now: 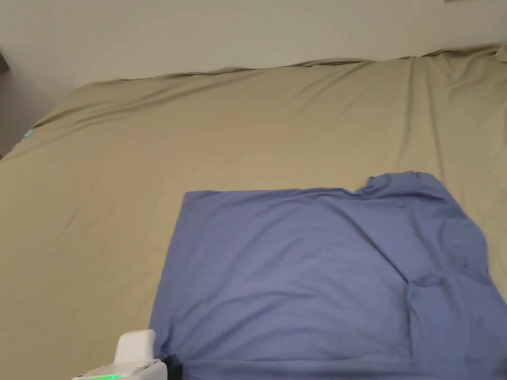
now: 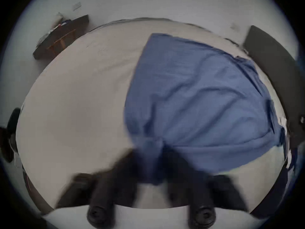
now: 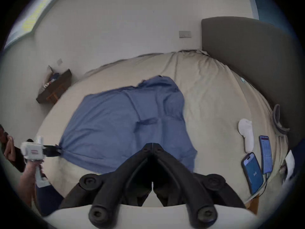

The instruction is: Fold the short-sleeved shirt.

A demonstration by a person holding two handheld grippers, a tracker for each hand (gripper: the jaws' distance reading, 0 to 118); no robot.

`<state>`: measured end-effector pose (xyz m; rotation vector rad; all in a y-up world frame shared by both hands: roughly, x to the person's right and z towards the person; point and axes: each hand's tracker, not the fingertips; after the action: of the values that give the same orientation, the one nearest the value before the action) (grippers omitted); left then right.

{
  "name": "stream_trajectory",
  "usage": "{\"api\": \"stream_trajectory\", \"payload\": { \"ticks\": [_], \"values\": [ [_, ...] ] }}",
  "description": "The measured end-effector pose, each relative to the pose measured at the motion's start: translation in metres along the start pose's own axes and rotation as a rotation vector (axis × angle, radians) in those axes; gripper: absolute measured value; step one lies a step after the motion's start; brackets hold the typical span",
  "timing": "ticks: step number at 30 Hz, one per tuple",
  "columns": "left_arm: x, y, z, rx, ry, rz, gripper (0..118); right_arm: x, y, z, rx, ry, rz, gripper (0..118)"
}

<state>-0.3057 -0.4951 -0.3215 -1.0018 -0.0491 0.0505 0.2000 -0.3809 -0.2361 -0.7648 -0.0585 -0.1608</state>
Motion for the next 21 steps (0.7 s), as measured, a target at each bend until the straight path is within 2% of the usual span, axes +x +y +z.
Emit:
{"api": "stream_trajectory", "payload": {
  "ticks": [1, 2, 3, 4, 6, 7, 8, 9, 10, 11, 12, 13, 14, 17, 18, 20, 21],
  "values": [
    [0.012, -0.004, 0.001, 0.001, 0.055, -0.107, 7, 0.009, -0.004, -0.008, -0.025, -0.022, -0.013, 2],
    [0.02, -0.002, 0.004, -0.015, 0.105, -0.185, 7, 0.017, -0.007, -0.015, -0.04, -0.049, -0.036, 2],
    [0.024, -0.005, 0.006, -0.037, 0.071, -0.198, 7, 0.029, -0.013, -0.025, -0.047, -0.105, -0.097, 2],
    [0.021, -0.006, 0.009, -0.027, 0.052, -0.153, 7, 0.037, -0.016, -0.032, -0.063, -0.139, -0.128, 2],
    [0.004, 0.005, 0.018, -0.021, -0.052, 0.01, 7, 0.058, -0.022, -0.048, -0.109, -0.122, -0.177, 2],
    [-0.006, 0.01, 0.026, 0.041, -0.005, 0.017, 7, 0.066, -0.025, -0.054, -0.133, -0.099, -0.191, 3],
    [-0.011, 0.01, 0.032, 0.053, -0.019, 0.045, 7, 0.071, -0.028, -0.058, -0.15, -0.066, -0.197, 16],
    [-0.015, 0.01, 0.039, 0.069, -0.028, 0.046, 7, 0.075, -0.032, -0.063, -0.172, -0.037, -0.176, 76],
    [-0.013, 0.02, 0.047, 0.064, -0.039, 0.037, 7, 0.078, -0.036, -0.069, -0.201, -0.025, -0.175, 118],
    [-0.013, 0.019, 0.05, 0.034, -0.074, 0.06, 7, 0.077, -0.04, -0.078, -0.261, -0.089, -0.183, 116],
    [-0.014, 0.018, 0.054, 0.037, -0.081, 0.059, 7, 0.079, -0.043, -0.078, -0.2, -0.095, -0.161, 113],
    [-0.015, 0.017, 0.057, 0.04, -0.09, 0.063, 7, 0.071, -0.047, -0.082, -0.217, -0.037, -0.132, 115],
    [-0.013, 0.025, 0.059, 0.043, -0.094, 0.068, 7, 0.068, -0.048, -0.088, -0.263, -0.038, -0.128, 117],
    [-0.012, 0.019, 0.058, 0.023, -0.138, 0.118, 7, 0.066, -0.056, -0.101, -0.302, -0.083, -0.163, 117],
    [-0.014, 0.025, 0.055, 0.021, -0.141, 0.132, 7, 0.066, -0.059, -0.104, -0.314, -0.086, -0.173, 113],
    [-0.016, 0.021, 0.054, 0.007, -0.151, 0.157, 7, 0.065, -0.062, -0.106, -0.326, -0.078, -0.196, 97],
    [-0.016, 0.017, 0.054, 0.004, -0.151, 0.166, 7, 0.065, -0.065, -0.102, -0.319, -0.114, -0.197, 80]
  ]
}}
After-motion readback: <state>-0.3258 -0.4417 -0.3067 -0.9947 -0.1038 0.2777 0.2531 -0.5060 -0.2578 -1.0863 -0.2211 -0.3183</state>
